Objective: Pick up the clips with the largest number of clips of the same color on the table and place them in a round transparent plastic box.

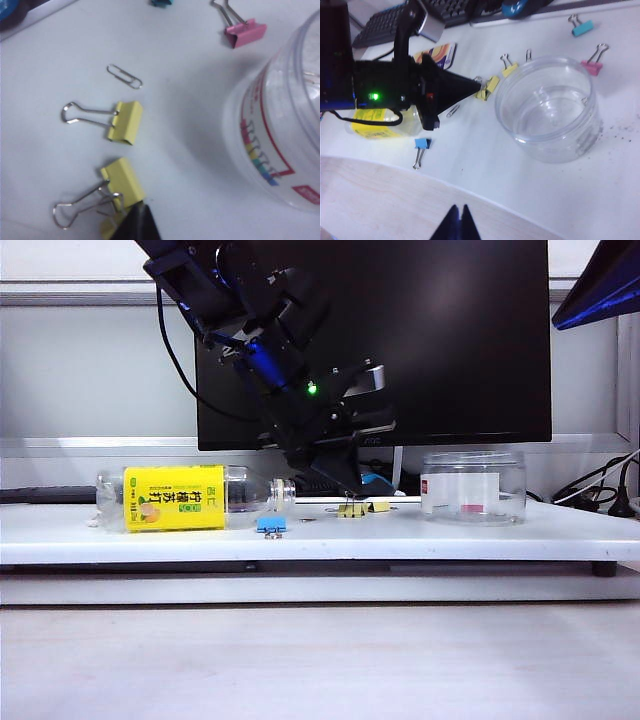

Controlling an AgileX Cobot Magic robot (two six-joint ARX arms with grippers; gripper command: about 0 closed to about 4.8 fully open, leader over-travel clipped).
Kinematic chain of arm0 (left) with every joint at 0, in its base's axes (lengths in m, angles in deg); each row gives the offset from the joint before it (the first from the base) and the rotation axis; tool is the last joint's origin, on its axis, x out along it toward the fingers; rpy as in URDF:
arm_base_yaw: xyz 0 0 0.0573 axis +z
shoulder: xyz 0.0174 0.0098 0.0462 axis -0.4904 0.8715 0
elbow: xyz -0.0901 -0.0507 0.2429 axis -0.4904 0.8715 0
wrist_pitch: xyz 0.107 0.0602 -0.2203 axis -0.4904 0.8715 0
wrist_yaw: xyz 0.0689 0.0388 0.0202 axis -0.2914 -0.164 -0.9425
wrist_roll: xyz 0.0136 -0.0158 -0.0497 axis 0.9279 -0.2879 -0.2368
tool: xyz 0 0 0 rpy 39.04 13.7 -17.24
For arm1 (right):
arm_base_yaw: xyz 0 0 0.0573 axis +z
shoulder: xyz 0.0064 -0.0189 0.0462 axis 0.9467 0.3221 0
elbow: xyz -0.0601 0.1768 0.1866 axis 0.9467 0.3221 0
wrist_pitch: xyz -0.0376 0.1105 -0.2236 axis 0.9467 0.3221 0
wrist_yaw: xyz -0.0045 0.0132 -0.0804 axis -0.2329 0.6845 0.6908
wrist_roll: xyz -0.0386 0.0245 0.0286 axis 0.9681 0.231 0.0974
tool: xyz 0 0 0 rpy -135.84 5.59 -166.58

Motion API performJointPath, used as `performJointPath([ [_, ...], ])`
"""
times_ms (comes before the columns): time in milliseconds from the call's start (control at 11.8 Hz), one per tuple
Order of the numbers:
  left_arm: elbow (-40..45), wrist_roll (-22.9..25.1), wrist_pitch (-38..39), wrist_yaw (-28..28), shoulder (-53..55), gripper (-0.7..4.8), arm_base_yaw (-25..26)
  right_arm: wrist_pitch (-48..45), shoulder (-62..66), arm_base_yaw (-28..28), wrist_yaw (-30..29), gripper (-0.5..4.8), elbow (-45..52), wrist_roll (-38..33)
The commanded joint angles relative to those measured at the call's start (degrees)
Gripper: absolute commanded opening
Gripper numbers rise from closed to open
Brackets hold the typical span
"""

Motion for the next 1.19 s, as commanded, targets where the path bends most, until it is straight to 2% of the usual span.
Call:
performJointPath([
  [85, -0.22, 0.22, -1.55, 0.24, -0.22, -0.05, -0.09, -0.5, -0.15, 0.33, -0.33, 0.13, -0.33, 0.39],
  [255, -0.66, 0.2, -1.57, 0.22, -0.24, -0.06, -0.09, -0.37, -0.15, 0.33, -0.33, 0.13, -0.33, 0.39],
  [340, -0.68, 0.22, -1.55, 0.26, -0.24, 0.41, 0.11, -0.26, -0.15, 0.33, -0.35, 0.13, -0.33, 0.39],
  [425, -0.68, 2.71, -0.17, 0.52, -0.35, 1.54, 0.57, -0.26, -0.15, 0.33, -0.33, 0.13, -0.22, 0.39],
  [595, -0.66, 5.14, 2.36, 5.42, -0.33, 1.54, 2.71, 0.31, -0.15, 0.33, -0.31, 0.13, -0.22, 0.7],
  [680, -0.66, 5.4, 2.19, 5.75, -0.33, 1.54, 3.45, 0.33, -0.15, 0.33, -0.31, 0.13, -0.22, 1.33],
  [765, -0.63, 6.16, 2.16, 9.55, -0.24, 1.54, 3.87, 0.33, -0.15, 0.33, -0.28, 0.13, -0.22, 1.42],
  [1019, -0.63, 7.06, 0.59, 12.09, -0.24, 1.54, 3.82, 0.33, -0.15, 0.33, -0.26, 0.13, -0.22, 1.51],
  [1189, -0.63, 7.08, 0.26, 11.85, -0.22, 1.53, 3.82, 0.33, -0.15, 0.33, -0.09, 0.13, -0.22, 1.53],
])
